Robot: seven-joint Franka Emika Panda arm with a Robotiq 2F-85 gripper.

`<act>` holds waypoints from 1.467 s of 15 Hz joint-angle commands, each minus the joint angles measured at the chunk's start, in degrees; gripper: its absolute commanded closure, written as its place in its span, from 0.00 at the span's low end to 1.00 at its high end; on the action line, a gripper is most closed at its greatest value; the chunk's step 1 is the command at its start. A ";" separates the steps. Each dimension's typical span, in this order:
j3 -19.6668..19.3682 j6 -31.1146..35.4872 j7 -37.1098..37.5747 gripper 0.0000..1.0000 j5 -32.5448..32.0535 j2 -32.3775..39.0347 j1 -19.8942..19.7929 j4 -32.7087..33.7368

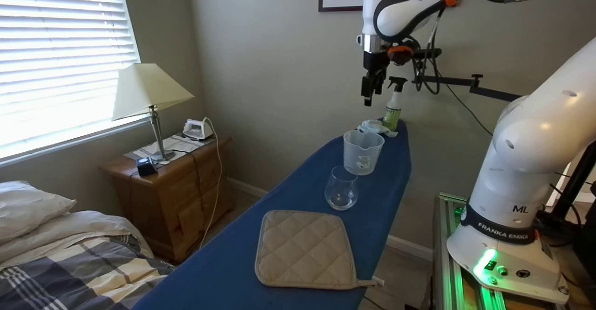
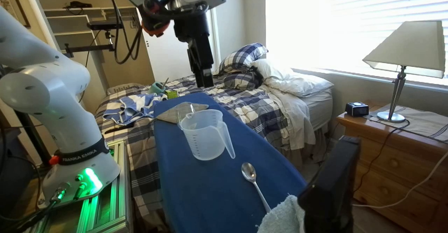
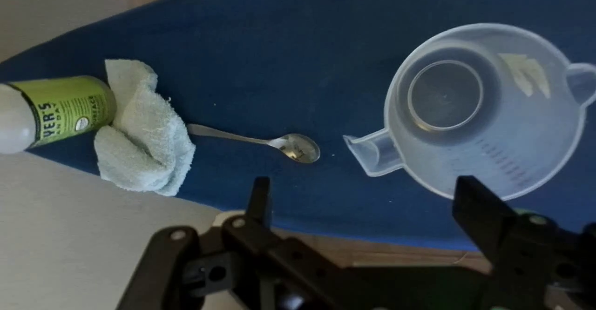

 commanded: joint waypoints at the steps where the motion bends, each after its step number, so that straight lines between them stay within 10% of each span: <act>1: -1.42 2.63 6.21 0.00 3.60 8.27 -2.26 3.54; 22: -5.82 -7.77 25.12 0.00 30.10 32.75 -4.95 19.87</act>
